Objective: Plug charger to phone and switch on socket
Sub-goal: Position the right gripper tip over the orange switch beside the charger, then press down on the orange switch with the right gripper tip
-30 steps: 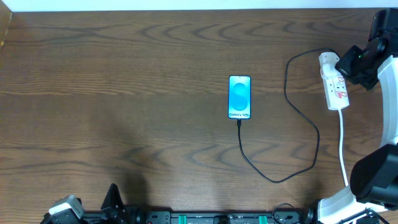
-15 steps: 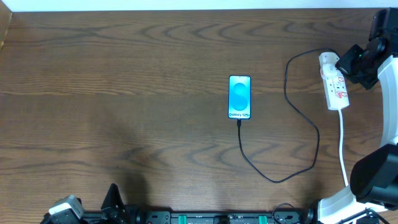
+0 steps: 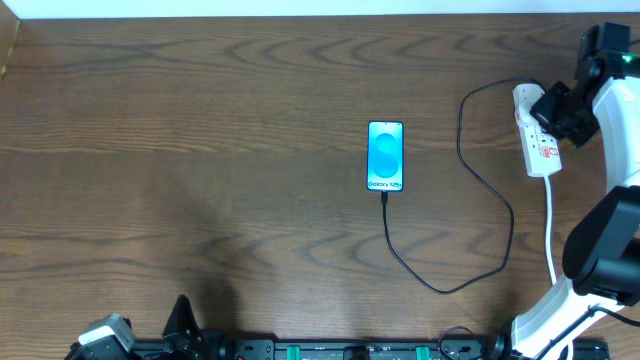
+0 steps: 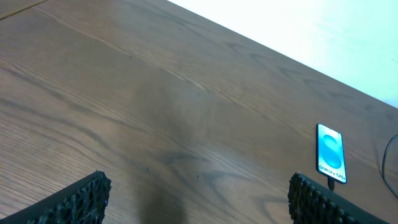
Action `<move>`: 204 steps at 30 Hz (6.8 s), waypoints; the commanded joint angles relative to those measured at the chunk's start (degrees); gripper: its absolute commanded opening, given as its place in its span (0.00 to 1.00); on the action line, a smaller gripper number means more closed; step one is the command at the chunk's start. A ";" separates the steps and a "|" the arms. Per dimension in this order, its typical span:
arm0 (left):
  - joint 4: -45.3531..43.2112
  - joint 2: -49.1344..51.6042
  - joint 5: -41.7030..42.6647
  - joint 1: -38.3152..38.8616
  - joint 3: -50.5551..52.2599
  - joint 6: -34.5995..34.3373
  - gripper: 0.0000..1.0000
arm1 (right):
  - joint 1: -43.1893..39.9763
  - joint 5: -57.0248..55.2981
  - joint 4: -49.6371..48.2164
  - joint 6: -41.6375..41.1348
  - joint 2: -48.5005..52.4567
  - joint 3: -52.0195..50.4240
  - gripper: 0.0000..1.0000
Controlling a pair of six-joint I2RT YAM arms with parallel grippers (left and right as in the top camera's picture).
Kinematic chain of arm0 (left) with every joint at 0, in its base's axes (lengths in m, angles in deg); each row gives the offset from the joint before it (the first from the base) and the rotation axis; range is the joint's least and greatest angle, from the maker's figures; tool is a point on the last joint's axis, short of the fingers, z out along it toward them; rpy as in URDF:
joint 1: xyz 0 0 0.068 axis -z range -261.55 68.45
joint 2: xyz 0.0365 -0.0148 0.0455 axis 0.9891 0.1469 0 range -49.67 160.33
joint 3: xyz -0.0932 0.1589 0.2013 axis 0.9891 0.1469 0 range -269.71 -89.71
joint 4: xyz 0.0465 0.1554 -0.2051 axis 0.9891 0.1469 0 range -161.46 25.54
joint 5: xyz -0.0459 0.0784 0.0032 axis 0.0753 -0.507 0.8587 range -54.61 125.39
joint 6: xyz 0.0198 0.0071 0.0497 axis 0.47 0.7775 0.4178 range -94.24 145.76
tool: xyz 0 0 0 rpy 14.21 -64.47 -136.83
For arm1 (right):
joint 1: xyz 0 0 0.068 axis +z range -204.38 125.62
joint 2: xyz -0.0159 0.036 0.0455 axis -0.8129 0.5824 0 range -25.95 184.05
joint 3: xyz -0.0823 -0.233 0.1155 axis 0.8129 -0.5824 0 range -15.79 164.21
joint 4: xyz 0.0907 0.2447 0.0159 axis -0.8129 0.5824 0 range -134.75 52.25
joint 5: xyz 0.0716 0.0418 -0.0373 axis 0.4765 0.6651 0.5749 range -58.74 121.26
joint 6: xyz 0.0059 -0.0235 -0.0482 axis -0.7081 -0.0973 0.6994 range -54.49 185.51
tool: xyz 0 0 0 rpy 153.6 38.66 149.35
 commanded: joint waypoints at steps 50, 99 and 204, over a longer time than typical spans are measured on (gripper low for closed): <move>0.04 -0.50 -0.33 -0.28 0.11 0.15 0.91 | -3.93 -5.51 -11.85 -4.09 7.02 1.01 0.01; 0.04 -0.50 -0.35 -0.31 0.11 0.15 0.91 | -3.89 -6.99 -16.70 -3.82 13.03 1.01 0.01; 0.04 -0.50 -0.35 -0.28 0.11 0.15 0.91 | -3.02 -8.28 -13.97 4.70 8.85 -0.20 0.01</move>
